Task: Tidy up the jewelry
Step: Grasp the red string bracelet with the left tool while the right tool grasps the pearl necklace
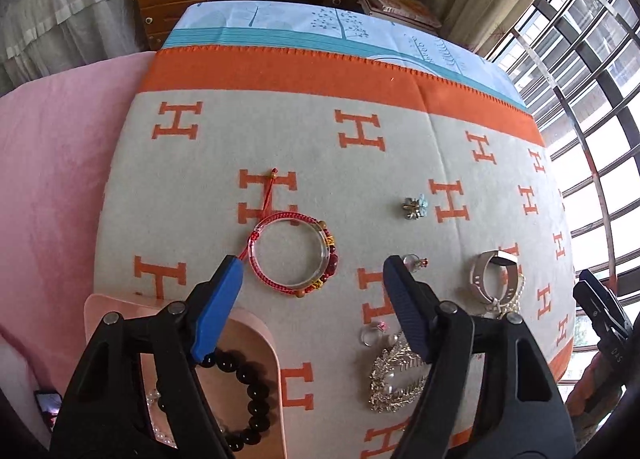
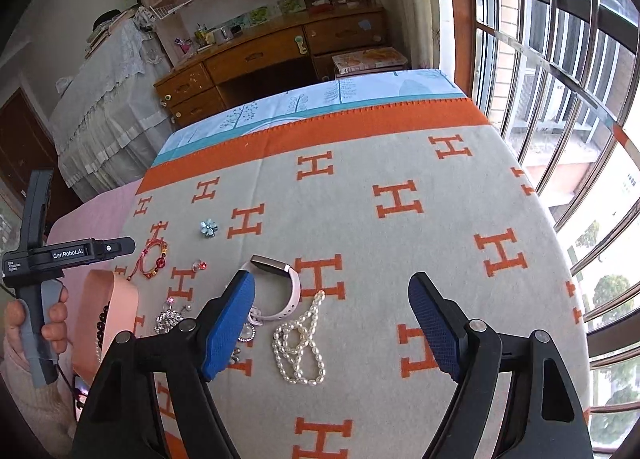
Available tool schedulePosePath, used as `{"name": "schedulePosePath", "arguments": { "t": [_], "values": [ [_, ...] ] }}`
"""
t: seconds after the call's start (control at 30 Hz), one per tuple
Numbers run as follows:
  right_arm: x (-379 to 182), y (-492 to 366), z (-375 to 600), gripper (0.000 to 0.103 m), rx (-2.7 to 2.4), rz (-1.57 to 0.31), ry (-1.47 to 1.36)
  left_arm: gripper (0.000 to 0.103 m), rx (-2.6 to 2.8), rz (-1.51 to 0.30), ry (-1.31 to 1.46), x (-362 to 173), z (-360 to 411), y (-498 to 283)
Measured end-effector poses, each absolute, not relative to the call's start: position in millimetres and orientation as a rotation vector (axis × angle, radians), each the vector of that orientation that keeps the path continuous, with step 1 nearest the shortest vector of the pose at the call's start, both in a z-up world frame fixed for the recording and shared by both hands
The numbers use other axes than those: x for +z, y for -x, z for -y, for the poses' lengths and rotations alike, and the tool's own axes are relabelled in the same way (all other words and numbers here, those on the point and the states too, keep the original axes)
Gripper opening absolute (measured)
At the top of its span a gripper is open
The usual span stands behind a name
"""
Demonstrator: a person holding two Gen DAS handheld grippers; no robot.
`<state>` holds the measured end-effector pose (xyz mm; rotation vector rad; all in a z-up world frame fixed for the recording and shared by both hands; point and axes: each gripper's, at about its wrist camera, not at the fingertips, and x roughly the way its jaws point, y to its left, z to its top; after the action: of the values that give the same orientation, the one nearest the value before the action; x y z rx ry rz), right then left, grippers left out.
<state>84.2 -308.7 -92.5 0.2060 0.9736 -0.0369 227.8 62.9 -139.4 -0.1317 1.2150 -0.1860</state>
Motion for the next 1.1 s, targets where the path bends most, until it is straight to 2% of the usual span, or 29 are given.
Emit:
{"name": "schedulePosePath", "arguments": {
  "t": [0.13, 0.4, 0.57, 0.6, 0.7, 0.83, 1.1],
  "values": [
    [-119.5, -93.4, 304.4, 0.064, -0.009, -1.054, -0.207, 0.065, -0.185, -1.246, 0.139, -152.0, -66.1, -236.7],
    [-164.1, -98.3, 272.9, 0.061, 0.061, -1.16, -0.113, 0.059, -0.169, -1.284, 0.145, -165.0, -71.1, -245.0],
    [-177.3, -91.2, 240.0, 0.051, 0.078, -1.149, 0.06, 0.059, -0.175, -1.282, 0.139, -164.9, -68.4, -248.4],
    [-178.5, -89.9, 235.2, 0.047, 0.099, -1.149, 0.067, 0.059, -0.178, -1.282, 0.138, -163.7, -66.3, -246.8],
    [-179.6, -87.3, 225.4, 0.025, 0.088, -1.125, 0.123, 0.059, -0.189, -1.282, 0.132, -162.4, -61.3, -245.9],
    [-172.8, -88.3, 238.5, 0.011, 0.11, -1.112, 0.01, 0.059, -0.206, -1.284, 0.123, -160.1, -54.6, -244.8],
    [-131.6, -81.2, 269.9, 0.01, 0.124, -1.006, -0.157, 0.059, -0.218, -1.313, 0.091, -162.9, -33.3, -251.3]
  ]
}}
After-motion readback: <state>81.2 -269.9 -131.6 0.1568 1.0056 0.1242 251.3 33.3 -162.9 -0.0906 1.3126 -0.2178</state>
